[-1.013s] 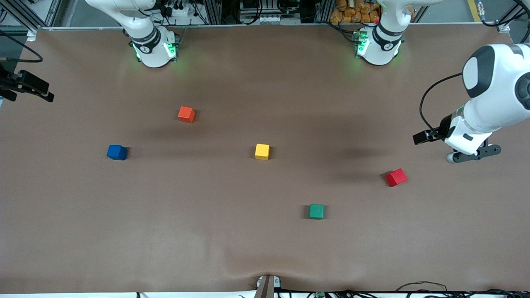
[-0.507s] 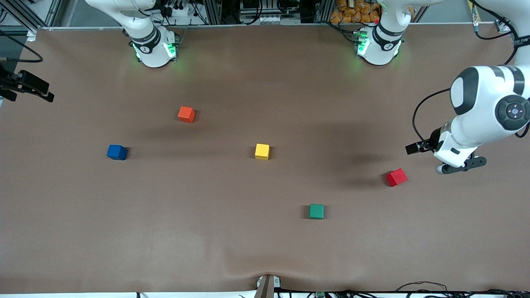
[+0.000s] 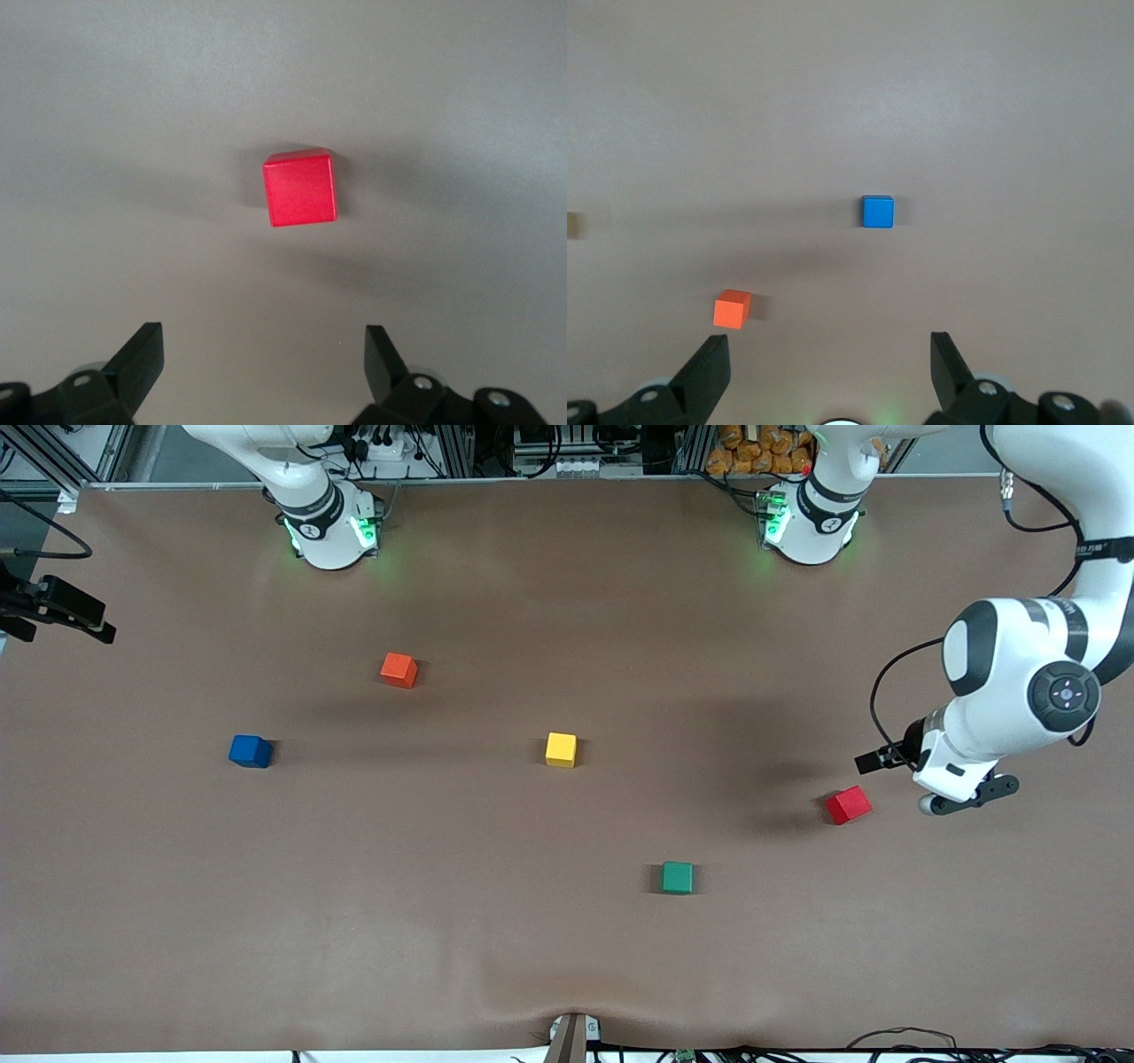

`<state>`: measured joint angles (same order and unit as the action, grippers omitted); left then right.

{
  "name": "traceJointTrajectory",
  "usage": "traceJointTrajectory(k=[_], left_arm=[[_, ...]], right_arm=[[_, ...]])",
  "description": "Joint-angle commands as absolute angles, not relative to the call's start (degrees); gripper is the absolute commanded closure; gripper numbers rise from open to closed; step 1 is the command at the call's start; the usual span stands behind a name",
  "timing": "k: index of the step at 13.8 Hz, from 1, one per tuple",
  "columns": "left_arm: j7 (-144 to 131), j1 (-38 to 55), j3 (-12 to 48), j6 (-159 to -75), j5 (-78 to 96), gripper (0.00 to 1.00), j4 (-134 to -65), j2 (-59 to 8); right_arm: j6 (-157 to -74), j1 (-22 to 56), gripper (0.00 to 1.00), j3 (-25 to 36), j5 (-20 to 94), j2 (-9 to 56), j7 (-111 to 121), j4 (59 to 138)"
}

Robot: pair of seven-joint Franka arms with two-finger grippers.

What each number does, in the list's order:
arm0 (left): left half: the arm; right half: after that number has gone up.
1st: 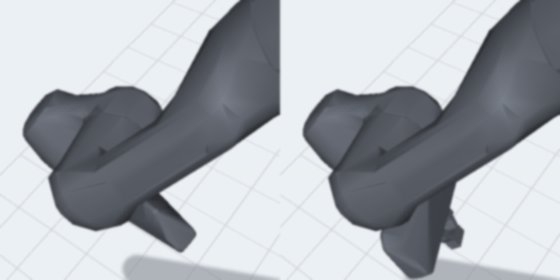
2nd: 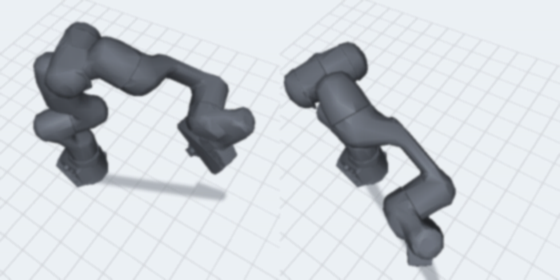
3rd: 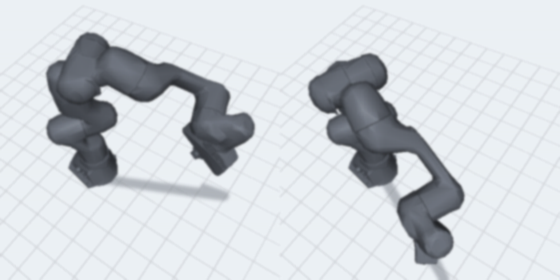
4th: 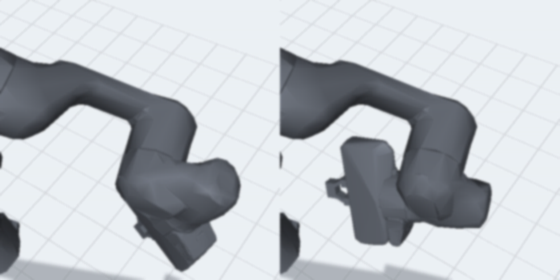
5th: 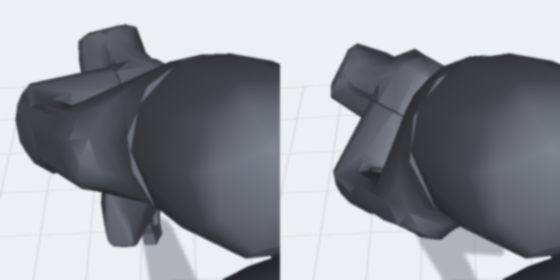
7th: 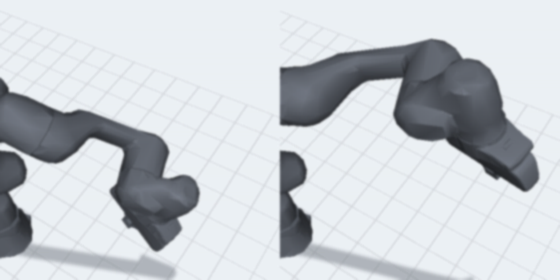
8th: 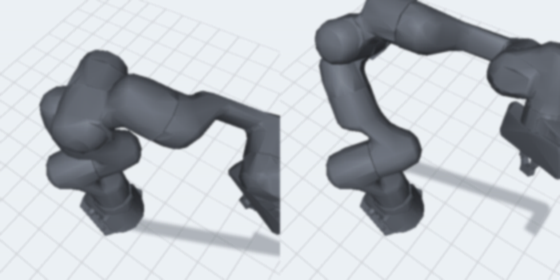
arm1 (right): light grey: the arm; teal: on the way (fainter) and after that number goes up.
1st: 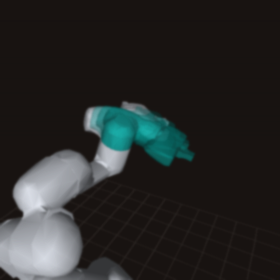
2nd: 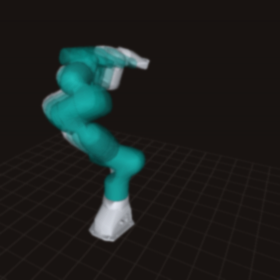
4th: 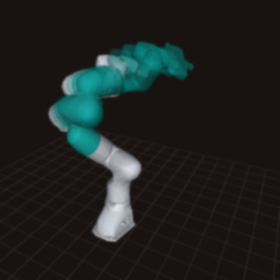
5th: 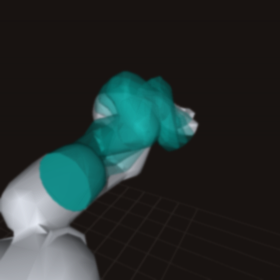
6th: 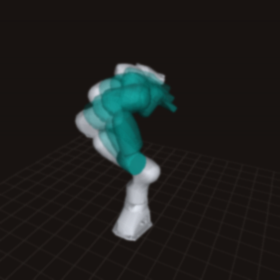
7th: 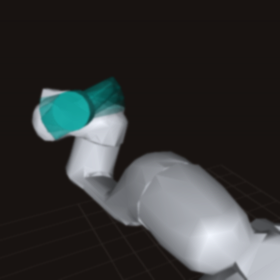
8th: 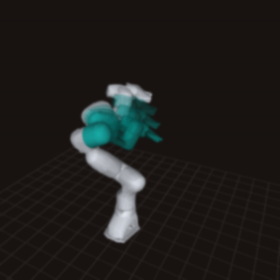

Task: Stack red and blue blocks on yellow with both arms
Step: 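Move the left gripper down toward the red cube, then close the left gripper on the red cube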

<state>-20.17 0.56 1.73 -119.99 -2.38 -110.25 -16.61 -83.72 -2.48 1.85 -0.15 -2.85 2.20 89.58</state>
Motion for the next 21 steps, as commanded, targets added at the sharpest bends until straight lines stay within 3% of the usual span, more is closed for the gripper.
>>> traceJointTrajectory(k=[1, 15, 21], left_arm=[[-20.9, 0.4, 1.8, -122.6, -2.2, 0.0, -110.1, -18.2], [-21.9, -1.1, 1.9, -136.7, 0.4, 0.0, -109.6, -27.9], [-21.9, -1.1, 1.9, -138.8, 0.4, 0.0, -109.5, -29.4]], right_arm=[[-83.6, -2.7, 0.0, 1.8, 0.7, -4.1, 1.6, 90.6], [-83.6, -2.8, 0.0, 1.8, 0.7, -4.1, 1.6, 90.6], [-83.6, -2.9, 0.0, 1.8, 0.7, -4.1, 1.6, 90.6]])
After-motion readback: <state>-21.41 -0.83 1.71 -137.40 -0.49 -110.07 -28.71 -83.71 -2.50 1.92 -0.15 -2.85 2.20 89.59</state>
